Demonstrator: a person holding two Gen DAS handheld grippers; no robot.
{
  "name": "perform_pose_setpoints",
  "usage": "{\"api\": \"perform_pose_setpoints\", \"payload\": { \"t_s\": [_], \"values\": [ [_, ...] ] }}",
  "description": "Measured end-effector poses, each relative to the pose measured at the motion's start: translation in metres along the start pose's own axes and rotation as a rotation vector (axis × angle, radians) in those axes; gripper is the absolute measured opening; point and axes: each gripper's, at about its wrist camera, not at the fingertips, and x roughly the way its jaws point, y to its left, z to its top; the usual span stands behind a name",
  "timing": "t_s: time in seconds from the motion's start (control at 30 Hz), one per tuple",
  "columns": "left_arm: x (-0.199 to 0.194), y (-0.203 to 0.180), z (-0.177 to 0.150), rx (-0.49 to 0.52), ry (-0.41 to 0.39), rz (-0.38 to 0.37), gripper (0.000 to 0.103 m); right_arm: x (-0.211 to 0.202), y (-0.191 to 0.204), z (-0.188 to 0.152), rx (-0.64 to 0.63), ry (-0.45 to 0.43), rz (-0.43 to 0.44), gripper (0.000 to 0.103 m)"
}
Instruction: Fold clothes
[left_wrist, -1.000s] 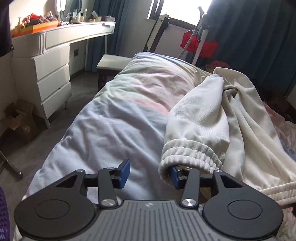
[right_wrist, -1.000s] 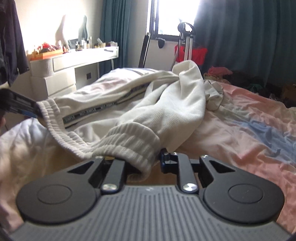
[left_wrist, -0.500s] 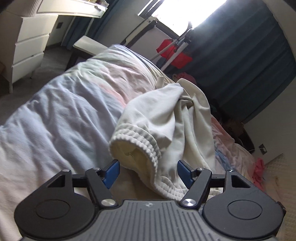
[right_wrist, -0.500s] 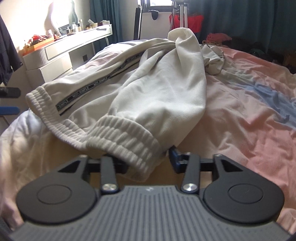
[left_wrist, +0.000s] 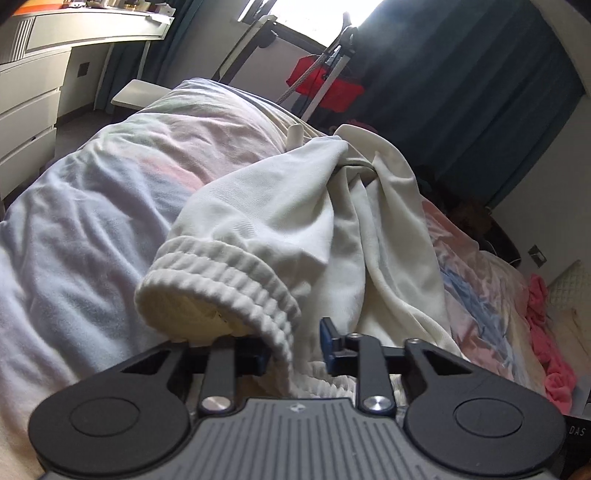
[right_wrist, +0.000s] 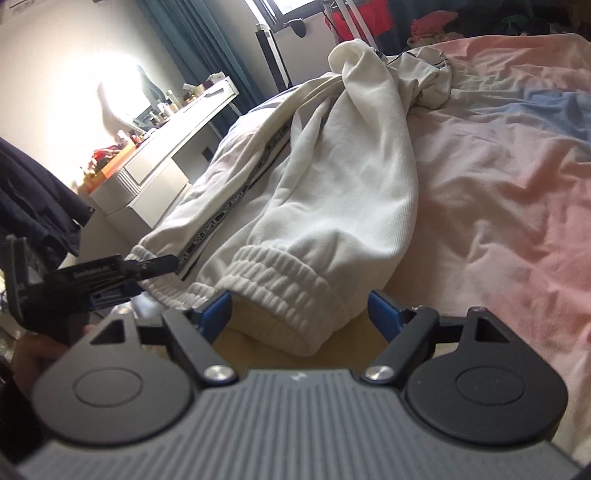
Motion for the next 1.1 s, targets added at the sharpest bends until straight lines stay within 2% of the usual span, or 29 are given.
{"api": "perform_pose_setpoints", "payload": {
  "t_s": [0.13,0.23,0.27,0.4,0.53,0.6,0.7,0.77,0.87,0.93,1.0,1.07,1.1],
  "values": [
    [-0.005,0.006,0.003,0.001,-0.042,-0.008,0.010,0.000,0.000,0.003,0.020,-0.005,0.038,0.082],
    [-0.027,0.016,0.015,-0.066,-0.168,-0.088,0.010,0.000,-0.001,0.003,0.066,-0.028,0.069,0.082],
    [-0.029,0.023,0.017,-0.090,-0.187,-0.080,0.010,0.000,-0.002,0.003,0.084,-0.043,0.076,0.082],
    [-0.022,0.057,0.026,-0.179,-0.196,0.038,0.010,0.003,0.000,0.001,0.104,-0.113,-0.006,0.083],
    [-0.015,0.091,0.034,-0.268,-0.205,0.156,0.010,0.018,-0.003,-0.004,0.132,-0.090,-0.021,0.083],
    [-0.004,0.098,0.033,-0.235,-0.161,0.221,0.014,0.023,-0.008,-0.007,0.182,-0.082,0.008,0.083],
    [-0.003,0.094,0.038,-0.174,-0.152,0.237,0.017,0.032,-0.015,-0.010,0.261,-0.072,0.057,0.083],
    [-0.009,0.090,0.041,-0.165,-0.158,0.231,0.025,0.037,-0.020,-0.012,0.314,-0.065,0.089,0.083],
    [-0.022,0.085,0.039,-0.151,-0.150,0.235,0.028,0.045,-0.028,-0.015,0.393,-0.054,0.138,0.083],
    [-0.035,0.084,0.037,-0.143,-0.145,0.241,0.030,0.048,-0.029,-0.015,0.399,-0.056,0.113,0.085],
    [-0.054,0.082,0.033,-0.124,-0.178,0.255,0.039,0.054,-0.027,-0.015,0.384,-0.047,0.101,0.085],
    [-0.072,0.080,0.029,-0.104,-0.211,0.270,0.066,0.060,-0.026,-0.014,0.369,-0.037,0.088,0.085],
    [-0.078,0.080,0.027,-0.097,-0.235,0.286,0.070,0.062,-0.025,-0.014,0.361,-0.032,0.082,0.085]
  ]
}}
